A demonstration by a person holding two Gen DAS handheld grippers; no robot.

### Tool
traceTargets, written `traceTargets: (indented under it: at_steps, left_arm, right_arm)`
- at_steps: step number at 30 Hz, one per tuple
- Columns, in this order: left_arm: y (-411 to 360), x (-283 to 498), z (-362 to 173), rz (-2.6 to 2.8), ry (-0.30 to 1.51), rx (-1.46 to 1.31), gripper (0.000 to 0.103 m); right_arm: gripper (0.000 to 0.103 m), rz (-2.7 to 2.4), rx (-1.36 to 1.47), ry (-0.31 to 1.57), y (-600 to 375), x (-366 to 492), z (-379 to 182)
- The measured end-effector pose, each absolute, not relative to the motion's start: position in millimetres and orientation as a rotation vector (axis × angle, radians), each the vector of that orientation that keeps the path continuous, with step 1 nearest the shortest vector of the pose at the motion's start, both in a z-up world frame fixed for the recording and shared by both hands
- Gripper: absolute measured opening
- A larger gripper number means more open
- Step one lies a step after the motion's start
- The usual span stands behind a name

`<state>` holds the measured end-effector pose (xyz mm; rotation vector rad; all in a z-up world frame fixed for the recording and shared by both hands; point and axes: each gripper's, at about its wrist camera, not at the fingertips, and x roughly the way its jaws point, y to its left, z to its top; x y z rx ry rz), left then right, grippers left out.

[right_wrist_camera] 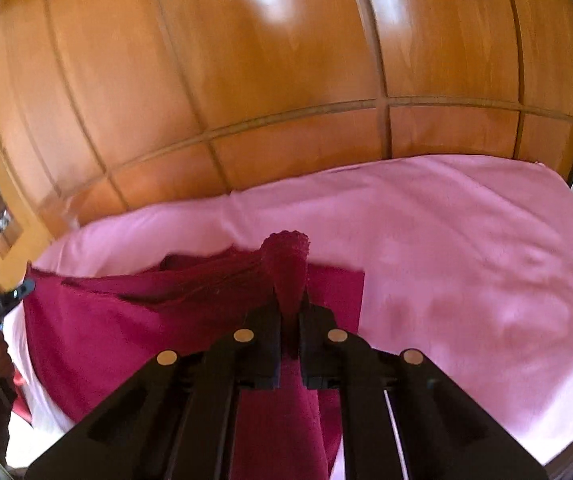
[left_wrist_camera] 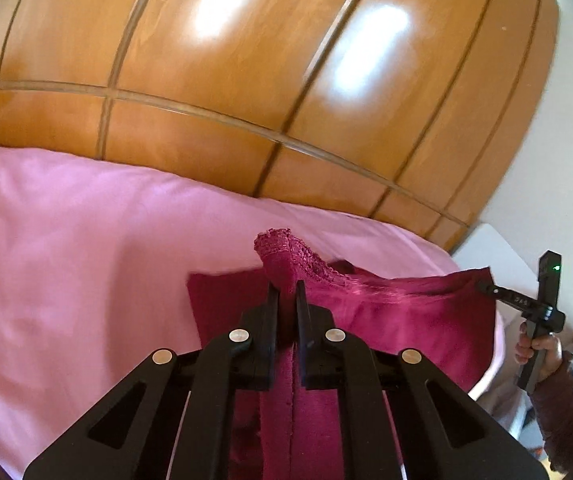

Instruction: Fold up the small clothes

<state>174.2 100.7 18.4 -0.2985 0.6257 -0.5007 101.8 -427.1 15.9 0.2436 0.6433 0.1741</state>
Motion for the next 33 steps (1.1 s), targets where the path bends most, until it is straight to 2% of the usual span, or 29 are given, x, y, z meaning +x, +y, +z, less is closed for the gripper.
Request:
traceTargets:
  at_steps: [7, 14, 16, 17, 18, 19, 22, 29, 31, 33]
  left_arm:
    - [97.9, 257.2, -10.0, -0.362, 0.719, -0.275, 0.006]
    - [81.1, 320.4, -77.1, -0.223, 0.896, -0.204, 0.006]
    - [75.4, 325.0, -94.1, -0.201, 0.936, -0.156, 0.007]
    - [74.5, 322.6, -95.0, -0.199, 0.927, -0.144, 0.007]
    - [74.9, 320.4, -93.1, -0.196, 0.919, -0.135, 0.009]
    - [77.3, 317.0, -89.9, -0.195, 0.915, -0.143, 0.011]
    - [96.5, 302.5, -79.4, -0.209, 0.898, -0.210, 0.011]
    - [124.8, 220.3, -66.4, -0.344, 0.862, -0.275, 0.011]
    - [128.8, 196.2, -68.5, -0.384, 0.863, -0.292, 0.043]
    - [133.0, 169.9, -72.1, -0.417, 0.855, -0.334, 0.051]
  right_arm:
    - [0.006, 0.111, 0.341, 0.713, -435.9, 201.5, -11.5]
    - [0.006, 0.005, 0.306, 0.899, -429.6, 262.6, -78.6]
    - [0.010, -0.011, 0.303, 0.939, -430.4, 265.6, -94.2]
    - [0.018, -0.021, 0.306, 0.943, -434.4, 263.8, -95.7]
    - [0.036, -0.028, 0.310, 0.942, -436.5, 262.3, -94.4]
    - [0.042, -0.032, 0.321, 0.936, -440.8, 257.2, -89.6]
    - [0.045, 0.002, 0.320, 0.901, -451.7, 231.0, -71.9]
    - [0.045, 0.153, 0.378, 0.865, -477.0, 128.0, -50.4]
    - [0.043, 0.195, 0.389, 0.878, -476.7, 103.4, -54.5]
    - [0.040, 0.224, 0.367, 0.906, -472.9, 76.1, -61.9]
